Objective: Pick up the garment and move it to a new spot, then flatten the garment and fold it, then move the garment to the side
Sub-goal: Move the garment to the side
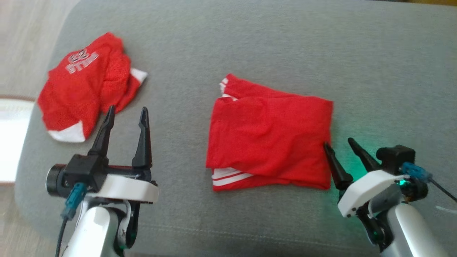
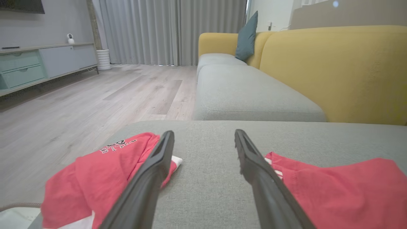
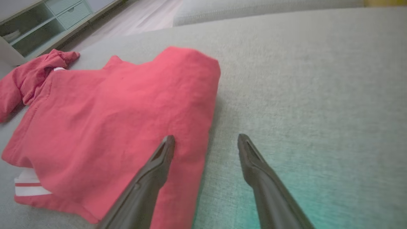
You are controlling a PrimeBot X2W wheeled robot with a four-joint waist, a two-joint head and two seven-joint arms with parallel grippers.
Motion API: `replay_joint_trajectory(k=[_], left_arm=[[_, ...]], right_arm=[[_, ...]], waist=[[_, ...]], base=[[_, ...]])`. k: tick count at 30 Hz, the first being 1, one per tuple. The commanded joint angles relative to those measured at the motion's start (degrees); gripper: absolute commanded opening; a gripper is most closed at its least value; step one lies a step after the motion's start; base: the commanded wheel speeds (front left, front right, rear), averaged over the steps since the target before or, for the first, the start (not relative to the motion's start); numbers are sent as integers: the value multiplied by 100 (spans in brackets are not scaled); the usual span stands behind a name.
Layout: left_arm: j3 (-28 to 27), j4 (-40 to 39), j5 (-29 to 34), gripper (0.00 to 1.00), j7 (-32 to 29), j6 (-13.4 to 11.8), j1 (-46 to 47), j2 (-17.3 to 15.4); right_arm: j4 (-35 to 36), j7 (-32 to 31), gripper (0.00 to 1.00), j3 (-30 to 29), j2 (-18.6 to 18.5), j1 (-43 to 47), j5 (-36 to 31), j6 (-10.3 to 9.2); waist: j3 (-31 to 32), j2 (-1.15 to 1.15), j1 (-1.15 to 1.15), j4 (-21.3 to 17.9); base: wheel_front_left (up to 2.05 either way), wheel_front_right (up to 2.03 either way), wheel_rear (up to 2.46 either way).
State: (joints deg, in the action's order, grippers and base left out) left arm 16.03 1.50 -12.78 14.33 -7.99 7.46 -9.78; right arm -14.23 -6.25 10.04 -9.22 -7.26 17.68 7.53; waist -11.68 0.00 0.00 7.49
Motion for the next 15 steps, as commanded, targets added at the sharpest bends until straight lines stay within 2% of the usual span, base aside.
replay_joint_trajectory(k=[1, 6, 7, 8, 12, 15], left_arm=[[-210, -213, 70, 100, 63, 36, 274, -18], [-276, -282, 186, 100, 65, 149, 305, 59], [-292, -289, 206, 100, 65, 168, 301, 74], [-310, -295, 224, 100, 65, 186, 295, 89], [-387, -293, 292, 100, 66, 236, 251, 148], [-425, -288, 336, 100, 66, 282, 206, 180]], right_arm=[[8, 38, 100, 143, 39, -245, 100, -4], [-495, -181, 100, 275, -8, -484, 279, -4], [-549, -205, 66, 316, -19, -522, 329, -4], [-596, -219, 0, 349, -37, -552, 363, -4], [-679, -236, 0, 471, -105, -625, 462, -4], [-615, -182, 0, 561, -251, -627, 264, -4]], waist=[[-101, 0, 0, 182], [-128, 0, 0, 299], [-129, 0, 0, 308], [-127, 0, 0, 315], [-106, 0, 0, 287], [-67, 0, 0, 179]], base=[[0, 0, 0], [0, 0, 0], [0, 0, 0], [0, 0, 0], [0, 0, 0], [0, 0, 0]])
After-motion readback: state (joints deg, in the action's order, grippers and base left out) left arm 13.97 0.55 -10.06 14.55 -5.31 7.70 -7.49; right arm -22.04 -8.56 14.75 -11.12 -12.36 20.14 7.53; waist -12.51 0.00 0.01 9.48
